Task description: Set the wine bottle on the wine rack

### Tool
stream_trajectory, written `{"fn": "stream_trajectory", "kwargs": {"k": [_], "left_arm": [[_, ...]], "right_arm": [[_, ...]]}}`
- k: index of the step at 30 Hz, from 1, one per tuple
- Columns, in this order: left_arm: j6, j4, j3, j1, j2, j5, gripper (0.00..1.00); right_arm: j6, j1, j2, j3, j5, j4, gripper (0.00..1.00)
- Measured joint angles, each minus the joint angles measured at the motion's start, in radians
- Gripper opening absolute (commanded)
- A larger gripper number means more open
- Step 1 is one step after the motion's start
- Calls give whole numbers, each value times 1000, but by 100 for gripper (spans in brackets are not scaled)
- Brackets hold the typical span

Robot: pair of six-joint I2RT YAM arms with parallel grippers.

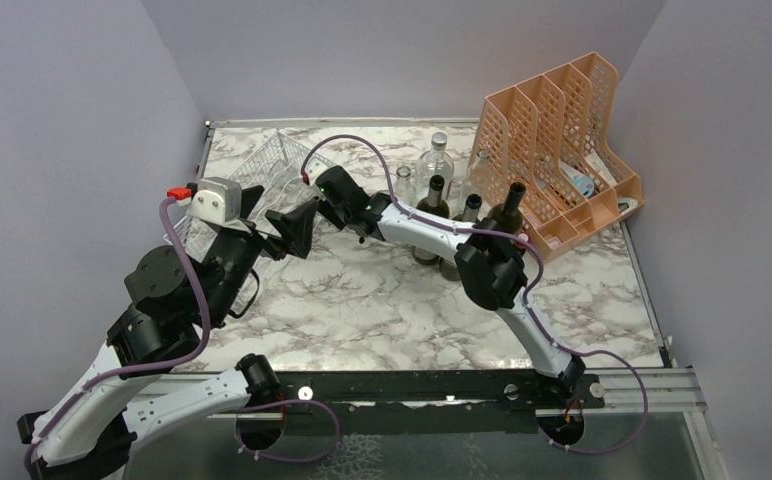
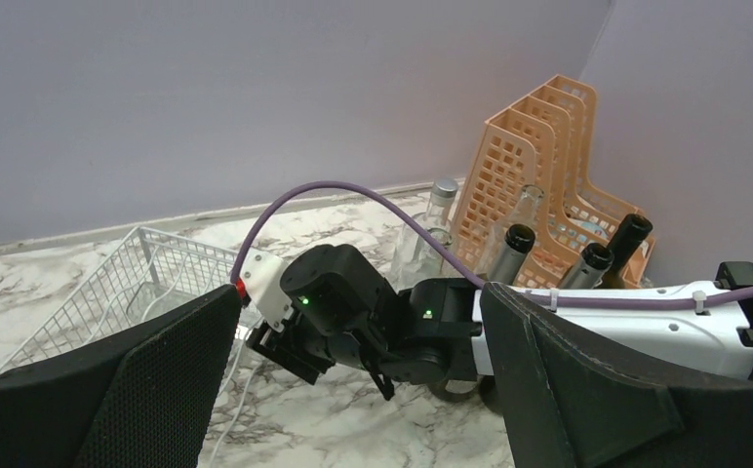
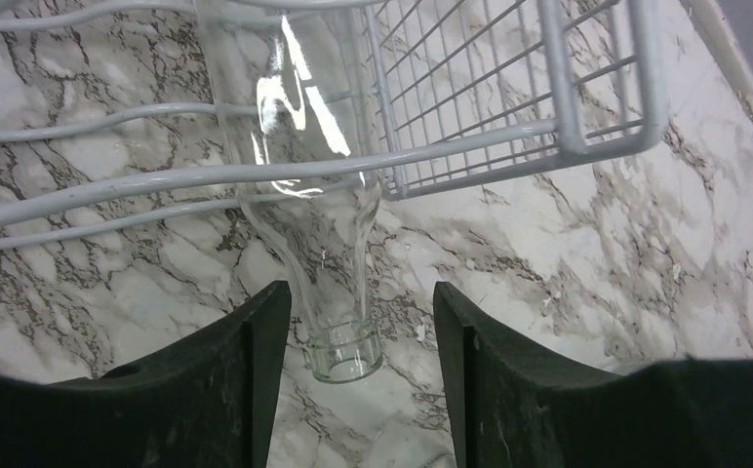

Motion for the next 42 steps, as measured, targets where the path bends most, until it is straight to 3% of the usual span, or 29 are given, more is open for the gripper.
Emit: {"fn": "stream_trajectory", "kwargs": {"k": [12, 17, 27, 42], "left_arm": [[16, 2, 79, 0, 14, 4, 99], [16, 0, 77, 0, 13, 14, 99], [14, 2, 31, 0, -13, 19, 99], [-23, 1, -27, 0, -41, 19, 99]], "right_arm": [[89, 0, -261, -3, -20, -51, 59], [128, -1, -354, 3, 49, -78, 61], [253, -26, -373, 0, 221, -238, 66], [314, -36, -474, -91, 292, -301, 67]]}}
